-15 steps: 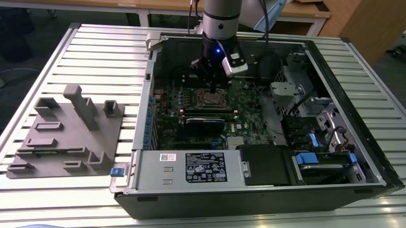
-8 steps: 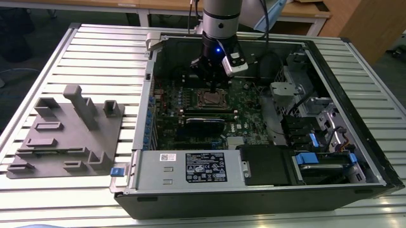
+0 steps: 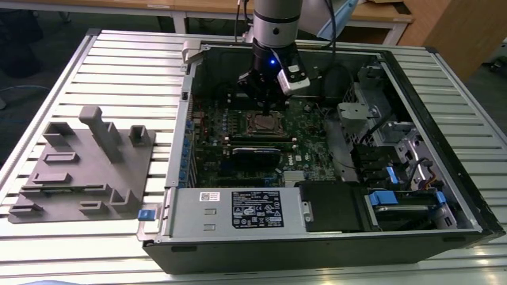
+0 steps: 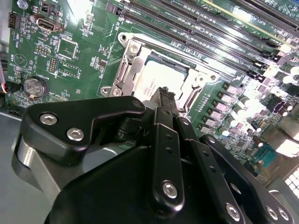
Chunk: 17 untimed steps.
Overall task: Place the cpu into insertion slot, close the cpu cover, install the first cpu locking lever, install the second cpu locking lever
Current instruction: 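Install the second cpu locking lever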
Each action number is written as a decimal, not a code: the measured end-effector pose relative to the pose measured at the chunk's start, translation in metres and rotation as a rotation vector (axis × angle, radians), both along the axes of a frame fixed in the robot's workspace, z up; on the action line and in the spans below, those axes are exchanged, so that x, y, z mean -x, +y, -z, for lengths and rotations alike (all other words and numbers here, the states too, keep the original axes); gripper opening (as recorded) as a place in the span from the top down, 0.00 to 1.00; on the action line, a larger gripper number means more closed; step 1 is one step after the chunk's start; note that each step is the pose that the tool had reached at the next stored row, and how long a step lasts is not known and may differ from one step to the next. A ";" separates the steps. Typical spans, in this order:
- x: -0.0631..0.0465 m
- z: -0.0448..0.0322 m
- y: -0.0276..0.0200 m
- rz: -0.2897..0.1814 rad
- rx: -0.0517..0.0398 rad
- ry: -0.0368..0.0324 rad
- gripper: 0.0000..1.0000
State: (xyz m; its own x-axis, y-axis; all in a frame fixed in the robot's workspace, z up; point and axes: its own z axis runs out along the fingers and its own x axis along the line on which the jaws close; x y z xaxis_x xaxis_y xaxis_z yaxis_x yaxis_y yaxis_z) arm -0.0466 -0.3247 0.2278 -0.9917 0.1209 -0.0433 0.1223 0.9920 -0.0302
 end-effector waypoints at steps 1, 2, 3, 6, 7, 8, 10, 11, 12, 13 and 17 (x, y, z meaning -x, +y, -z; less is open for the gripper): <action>0.000 0.0000 0.0000 0.000 -0.0002 -0.0001 0.89; 0.000 0.0000 0.0000 0.000 -0.0003 -0.0002 0.89; 0.000 0.0000 0.0000 0.000 -0.0004 -0.0002 0.89; 0.000 -0.0013 -0.0001 0.000 0.0002 0.0001 0.89; 0.000 -0.0022 0.0000 0.000 -0.0001 -0.0001 0.89; 0.000 -0.0030 0.0000 0.000 -0.0001 -0.0001 0.89; 0.000 -0.0040 0.0000 0.000 -0.0002 -0.0001 0.89; 0.000 -0.0040 -0.0002 0.000 -0.0005 -0.0003 0.89; 0.000 -0.0040 -0.0006 0.000 -0.0003 -0.0002 0.89; 0.000 -0.0041 -0.0012 0.000 -0.0002 -0.0001 0.89; 0.000 -0.0040 -0.0064 0.000 -0.0002 -0.0001 0.89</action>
State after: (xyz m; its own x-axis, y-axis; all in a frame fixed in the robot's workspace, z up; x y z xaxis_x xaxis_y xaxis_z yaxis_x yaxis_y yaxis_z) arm -0.0466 -0.3310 0.2318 -0.9917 0.1209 -0.0434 0.1222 0.9921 -0.0300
